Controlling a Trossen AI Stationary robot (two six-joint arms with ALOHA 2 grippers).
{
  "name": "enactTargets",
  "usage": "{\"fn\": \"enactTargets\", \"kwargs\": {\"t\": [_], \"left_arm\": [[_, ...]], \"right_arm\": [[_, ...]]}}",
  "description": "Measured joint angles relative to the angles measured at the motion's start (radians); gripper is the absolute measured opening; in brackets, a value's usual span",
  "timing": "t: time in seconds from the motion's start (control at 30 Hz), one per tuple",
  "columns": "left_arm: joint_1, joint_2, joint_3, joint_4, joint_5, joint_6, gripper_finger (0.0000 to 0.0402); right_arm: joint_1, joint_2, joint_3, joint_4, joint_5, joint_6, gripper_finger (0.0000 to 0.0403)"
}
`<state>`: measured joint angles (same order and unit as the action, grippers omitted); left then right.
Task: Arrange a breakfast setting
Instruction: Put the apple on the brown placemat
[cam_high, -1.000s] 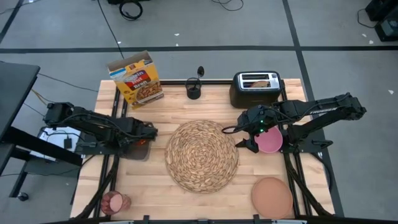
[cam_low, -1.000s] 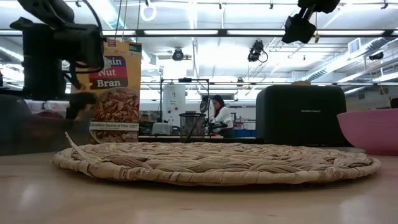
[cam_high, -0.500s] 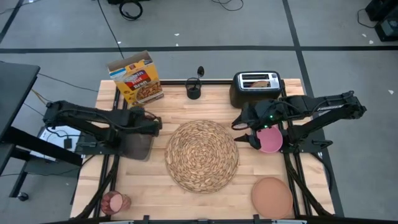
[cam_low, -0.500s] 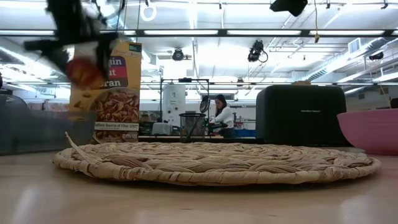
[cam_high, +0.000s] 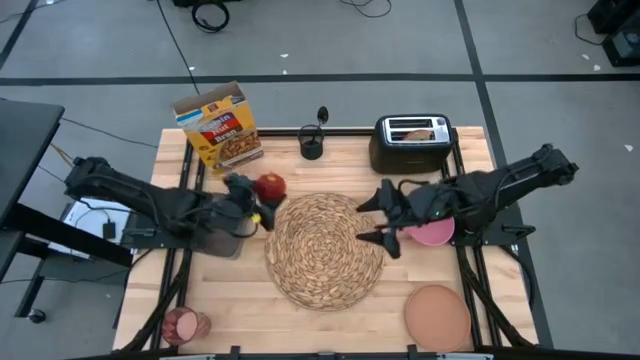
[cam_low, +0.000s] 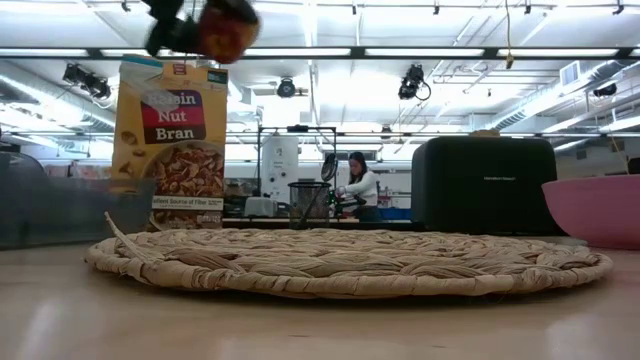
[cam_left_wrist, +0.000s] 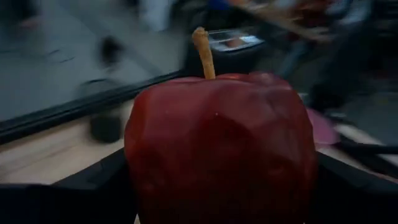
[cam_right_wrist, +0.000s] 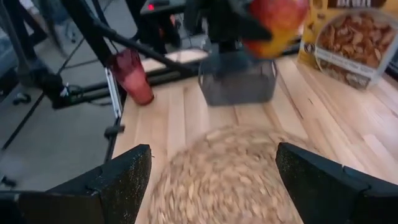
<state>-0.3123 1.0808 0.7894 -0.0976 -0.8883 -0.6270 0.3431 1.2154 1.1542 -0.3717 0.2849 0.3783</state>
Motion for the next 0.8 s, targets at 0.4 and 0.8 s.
{"fn": "enactTargets", "kwargs": {"t": [0.4,0.8], "left_arm": [[0.071,0.179,-0.189,0.607,0.147,0.521,0.0333],[0.019,0.390,-0.190,0.676,0.060,0.318,0.0334]], "right_arm": [[-0.120,0.204,0.000,0.362,0.081,-0.098,0.0347],[-0.235,0.430,0.000,0.603,0.001,-0.082,0.0307]]}}
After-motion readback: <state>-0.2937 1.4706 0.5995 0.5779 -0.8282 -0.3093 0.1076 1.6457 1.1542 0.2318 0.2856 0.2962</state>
